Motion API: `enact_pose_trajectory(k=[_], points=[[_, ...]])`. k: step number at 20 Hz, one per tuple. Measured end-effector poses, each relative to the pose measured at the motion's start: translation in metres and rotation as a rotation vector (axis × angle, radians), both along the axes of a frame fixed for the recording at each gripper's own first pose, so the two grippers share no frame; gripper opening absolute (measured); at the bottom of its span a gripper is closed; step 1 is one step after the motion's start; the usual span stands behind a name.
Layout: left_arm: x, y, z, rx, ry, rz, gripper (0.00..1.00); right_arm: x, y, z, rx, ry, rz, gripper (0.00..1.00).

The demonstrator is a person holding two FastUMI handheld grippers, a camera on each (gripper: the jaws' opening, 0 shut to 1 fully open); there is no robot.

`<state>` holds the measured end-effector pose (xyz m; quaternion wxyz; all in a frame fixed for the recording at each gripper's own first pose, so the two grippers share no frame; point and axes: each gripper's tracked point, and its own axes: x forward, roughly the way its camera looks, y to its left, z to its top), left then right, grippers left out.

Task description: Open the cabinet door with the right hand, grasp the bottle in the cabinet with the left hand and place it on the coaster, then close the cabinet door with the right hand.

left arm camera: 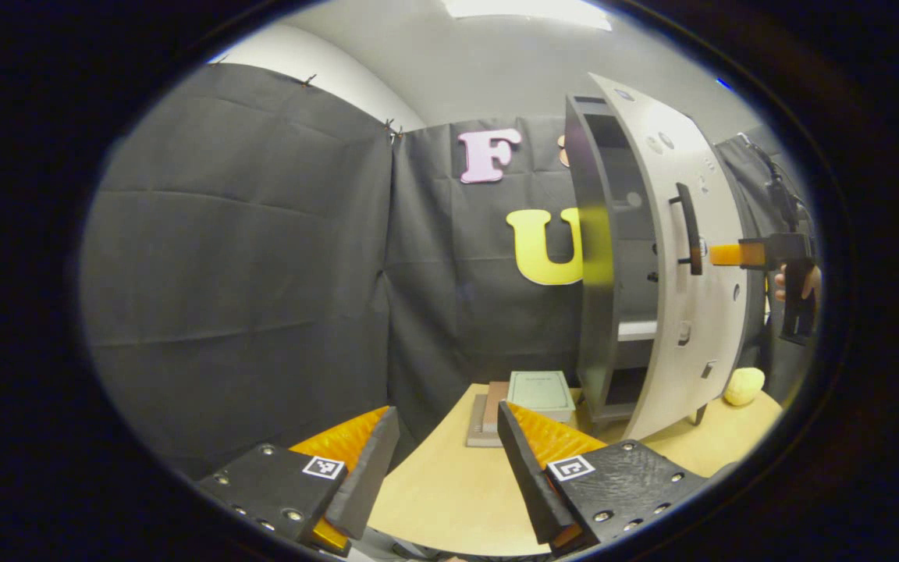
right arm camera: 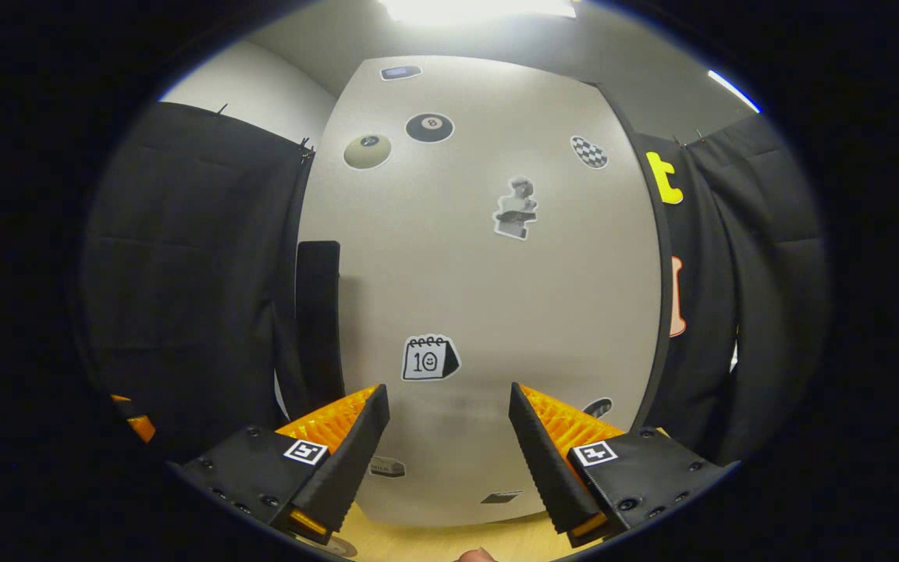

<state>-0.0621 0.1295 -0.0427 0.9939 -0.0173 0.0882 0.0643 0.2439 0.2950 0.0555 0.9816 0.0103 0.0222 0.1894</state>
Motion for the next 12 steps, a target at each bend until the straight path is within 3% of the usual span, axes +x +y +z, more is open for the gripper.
enact_pose_trajectory(k=[4, 12], points=[[0.010, -0.057, 0.022, -0.016, -0.034, -0.060, 0.79, -0.045, -0.071, 0.009, -0.015, -0.032, -0.037, 0.97], [0.005, -0.174, 0.058, -0.039, -0.094, -0.179, 0.76, -0.098, -0.214, -0.008, -0.021, -0.020, -0.163, 0.98]])
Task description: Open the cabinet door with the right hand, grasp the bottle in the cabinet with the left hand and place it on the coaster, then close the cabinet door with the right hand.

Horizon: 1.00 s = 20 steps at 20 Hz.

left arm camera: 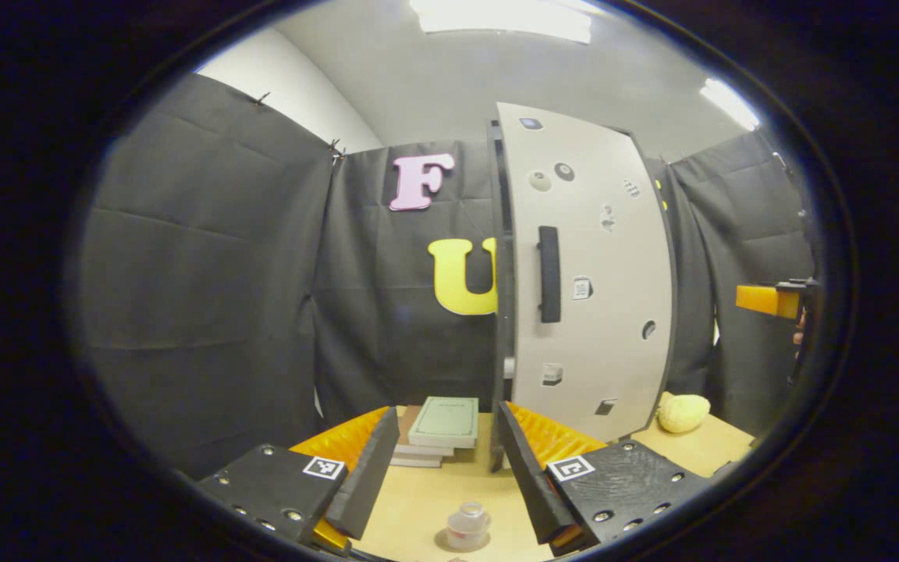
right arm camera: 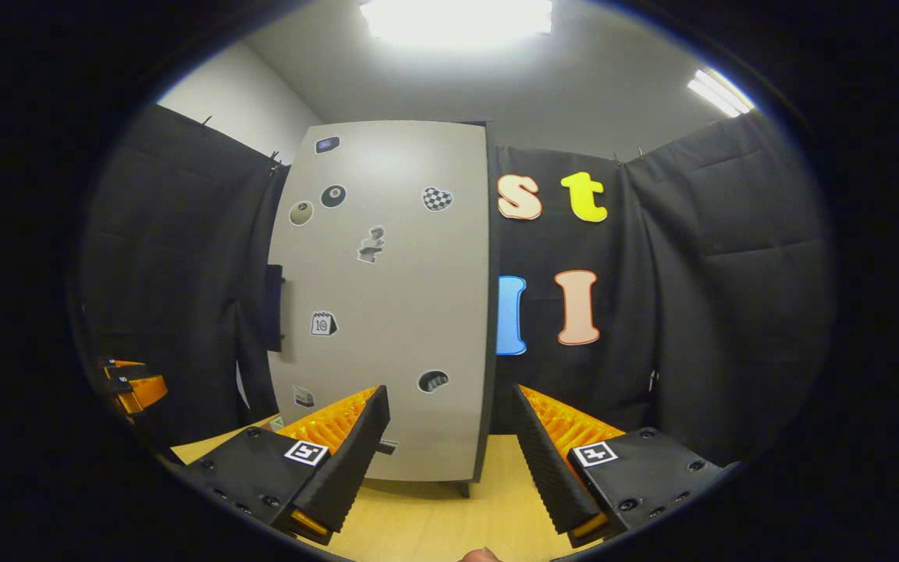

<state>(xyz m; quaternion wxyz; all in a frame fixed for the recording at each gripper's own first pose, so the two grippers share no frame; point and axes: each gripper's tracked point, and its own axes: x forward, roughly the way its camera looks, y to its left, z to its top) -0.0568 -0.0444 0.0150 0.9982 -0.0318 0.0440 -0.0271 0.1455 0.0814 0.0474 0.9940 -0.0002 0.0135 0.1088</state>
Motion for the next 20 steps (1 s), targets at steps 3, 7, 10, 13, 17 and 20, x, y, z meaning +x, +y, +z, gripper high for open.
enact_pose_trajectory(k=[3, 7, 10, 13, 17, 20], points=[[-0.004, -0.037, 0.012, -0.015, -0.029, -0.033, 0.77, -0.020, -0.044, -0.014, -0.014, 0.025, -0.030, 0.98], [-0.018, -0.066, 0.028, 0.003, -0.065, -0.037, 0.76, -0.041, -0.087, -0.029, -0.030, 0.034, -0.064, 0.98], [-0.029, -0.076, 0.035, 0.019, -0.081, -0.034, 0.76, -0.055, -0.108, -0.041, -0.025, 0.043, -0.084, 0.98], [-0.031, -0.074, 0.036, 0.017, -0.079, -0.045, 0.76, -0.073, -0.119, -0.046, -0.023, 0.043, -0.110, 0.98], [-0.031, -0.071, 0.039, 0.040, -0.088, -0.038, 0.79, -0.089, -0.113, -0.038, -0.012, 0.025, -0.121, 0.97], [-0.045, -0.051, 0.039, 0.058, -0.098, -0.035, 0.76, -0.096, -0.106, -0.030, -0.001, 0.006, -0.132, 0.98]])
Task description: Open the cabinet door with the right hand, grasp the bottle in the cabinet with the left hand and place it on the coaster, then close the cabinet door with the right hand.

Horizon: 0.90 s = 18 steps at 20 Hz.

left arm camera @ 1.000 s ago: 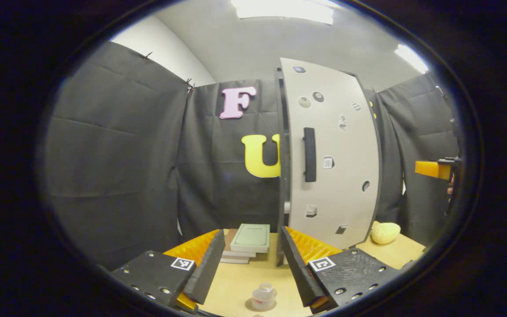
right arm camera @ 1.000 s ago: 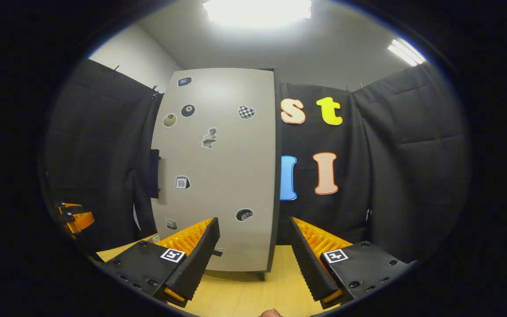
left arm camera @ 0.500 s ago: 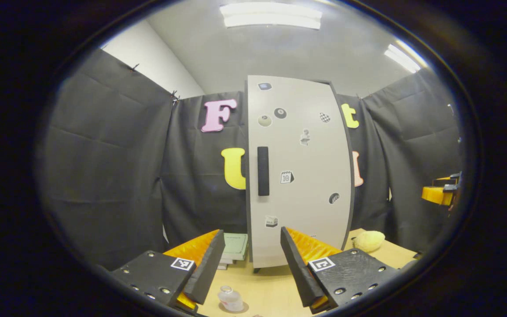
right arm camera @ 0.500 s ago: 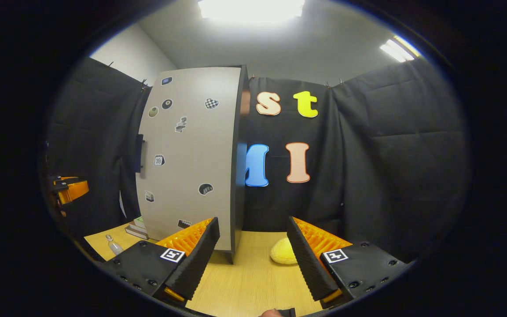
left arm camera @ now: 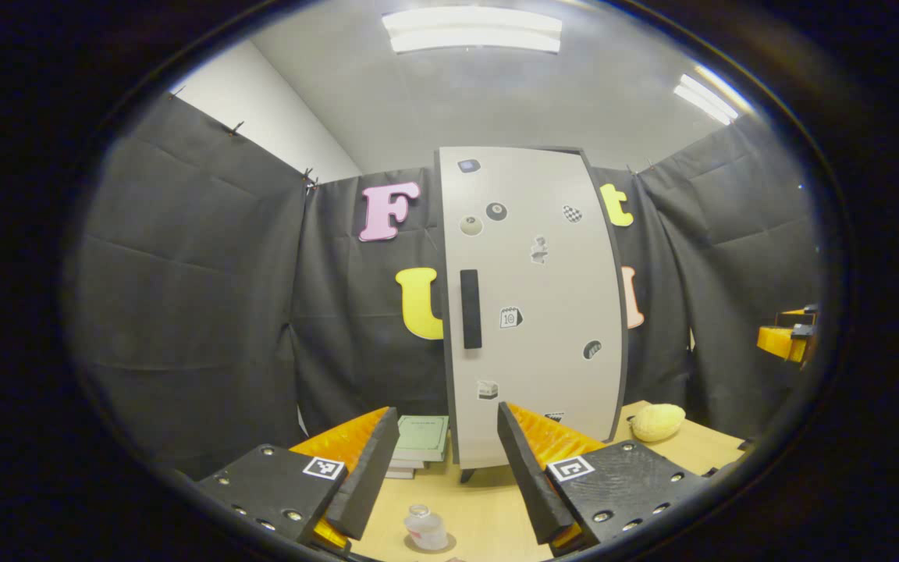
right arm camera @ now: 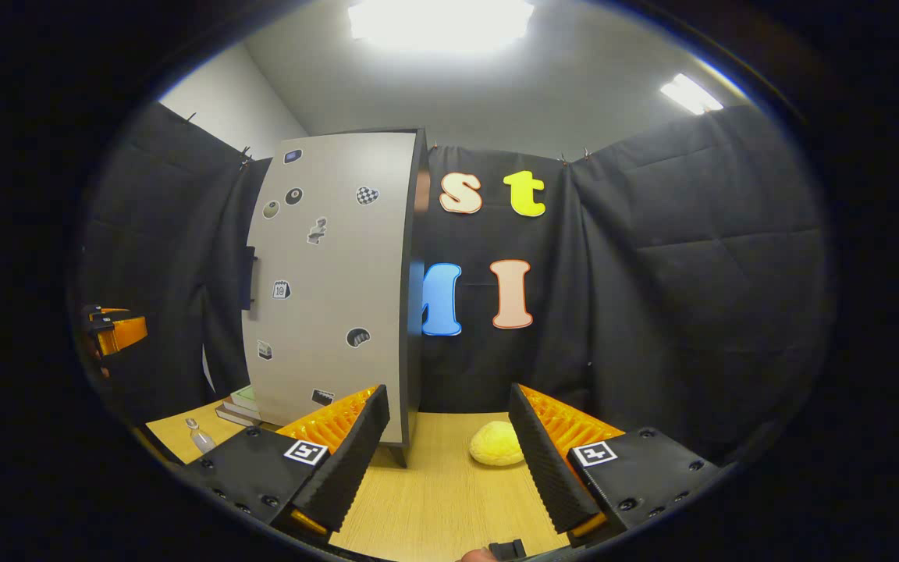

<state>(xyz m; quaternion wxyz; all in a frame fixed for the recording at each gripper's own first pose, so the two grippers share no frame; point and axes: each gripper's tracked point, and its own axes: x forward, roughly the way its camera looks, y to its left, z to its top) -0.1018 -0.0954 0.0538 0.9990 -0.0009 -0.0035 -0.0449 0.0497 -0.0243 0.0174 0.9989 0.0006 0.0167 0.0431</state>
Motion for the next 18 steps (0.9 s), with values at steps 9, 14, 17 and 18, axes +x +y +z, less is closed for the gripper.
enact_pose_trajectory(k=[9, 14, 17, 18], points=[[-0.004, 0.032, 0.001, -0.012, -0.005, 0.015, 0.79, -0.014, 0.028, 0.013, -0.008, -0.009, 0.007, 0.98], [-0.005, 0.037, -0.001, -0.022, -0.009, 0.010, 0.79, -0.024, 0.036, 0.019, -0.015, -0.021, 0.009, 0.98], [-0.008, 0.041, 0.001, -0.020, -0.015, 0.009, 0.79, -0.030, 0.040, 0.023, -0.023, -0.028, 0.012, 0.98], [-0.009, 0.042, 0.001, -0.022, -0.017, 0.008, 0.79, -0.033, 0.041, 0.024, -0.026, -0.031, 0.013, 0.98]])
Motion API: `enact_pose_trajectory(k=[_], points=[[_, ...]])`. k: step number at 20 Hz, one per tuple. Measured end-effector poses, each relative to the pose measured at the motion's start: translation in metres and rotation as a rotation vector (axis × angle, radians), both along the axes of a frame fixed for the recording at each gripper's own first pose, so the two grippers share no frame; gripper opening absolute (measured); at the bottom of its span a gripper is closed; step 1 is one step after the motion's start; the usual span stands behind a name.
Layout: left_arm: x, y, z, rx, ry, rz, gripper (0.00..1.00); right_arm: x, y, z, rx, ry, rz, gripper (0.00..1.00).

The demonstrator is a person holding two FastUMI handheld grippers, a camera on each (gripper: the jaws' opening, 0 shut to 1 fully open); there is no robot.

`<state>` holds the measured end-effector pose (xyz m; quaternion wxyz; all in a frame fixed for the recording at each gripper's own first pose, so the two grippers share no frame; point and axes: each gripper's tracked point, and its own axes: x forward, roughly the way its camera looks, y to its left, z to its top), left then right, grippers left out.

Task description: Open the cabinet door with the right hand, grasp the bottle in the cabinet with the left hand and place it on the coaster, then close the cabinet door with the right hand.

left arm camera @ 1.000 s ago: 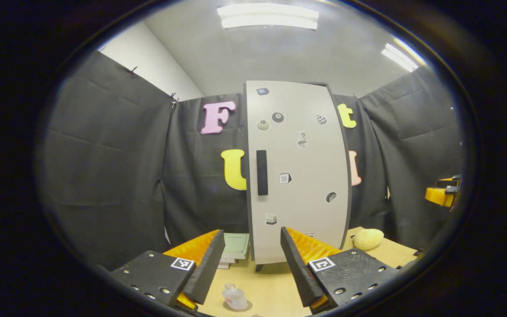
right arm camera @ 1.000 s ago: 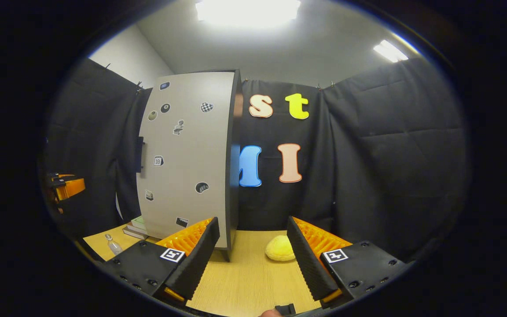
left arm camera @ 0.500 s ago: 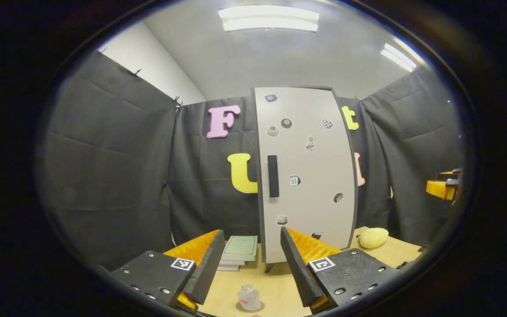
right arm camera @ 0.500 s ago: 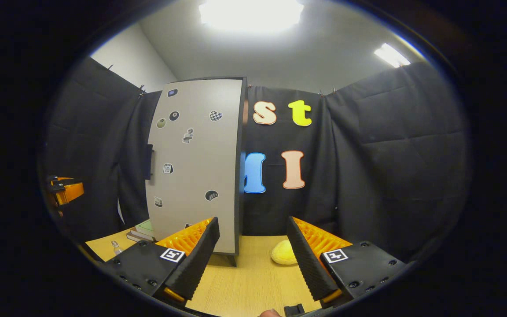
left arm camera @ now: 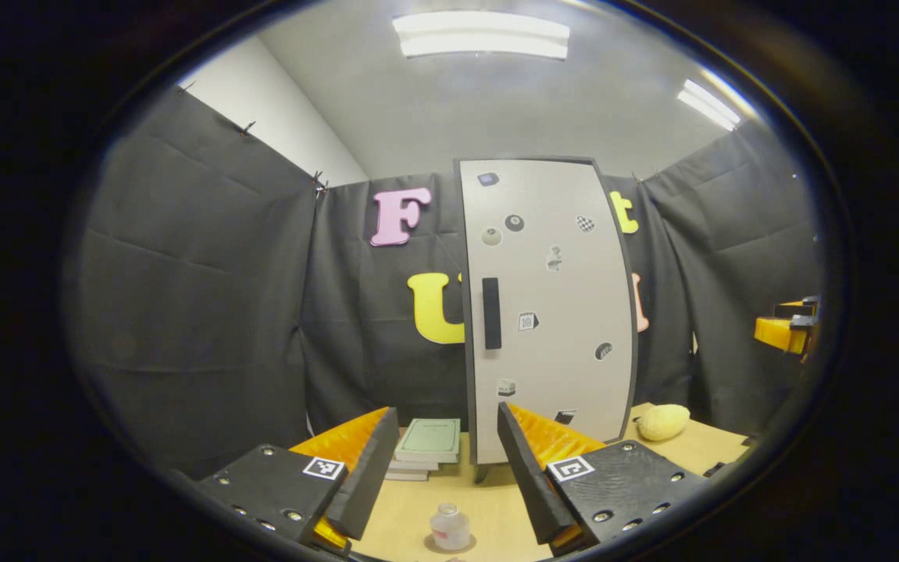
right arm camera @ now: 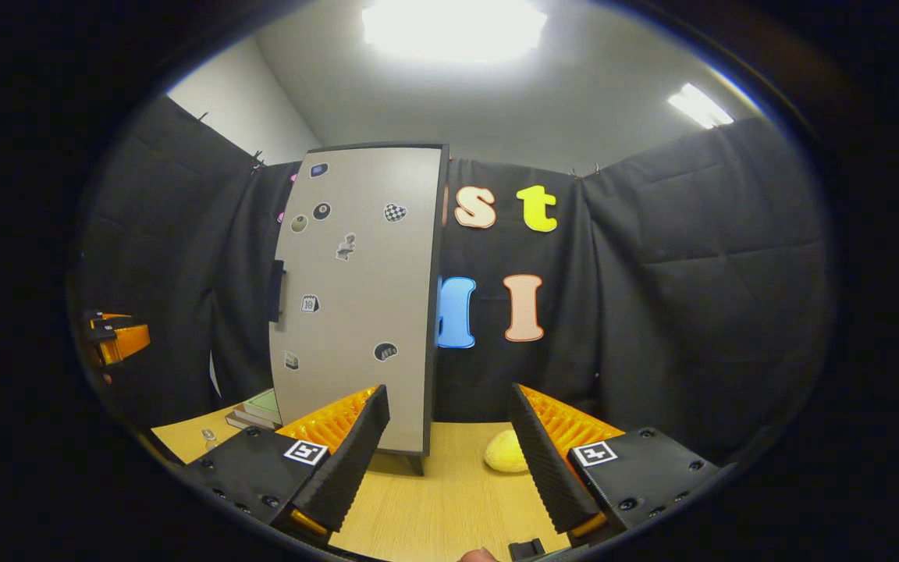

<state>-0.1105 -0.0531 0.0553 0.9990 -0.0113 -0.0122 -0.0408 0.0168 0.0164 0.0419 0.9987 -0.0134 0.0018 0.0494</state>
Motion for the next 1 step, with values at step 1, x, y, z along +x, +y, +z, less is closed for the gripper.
enact_pose_trajectory(k=[1], points=[[-0.0001, 0.0005, -0.0006, -0.001, 0.000, -0.001, 0.79, -0.0024, -0.0001, 0.0006, -0.004, -0.001, 0.000, 0.98]])
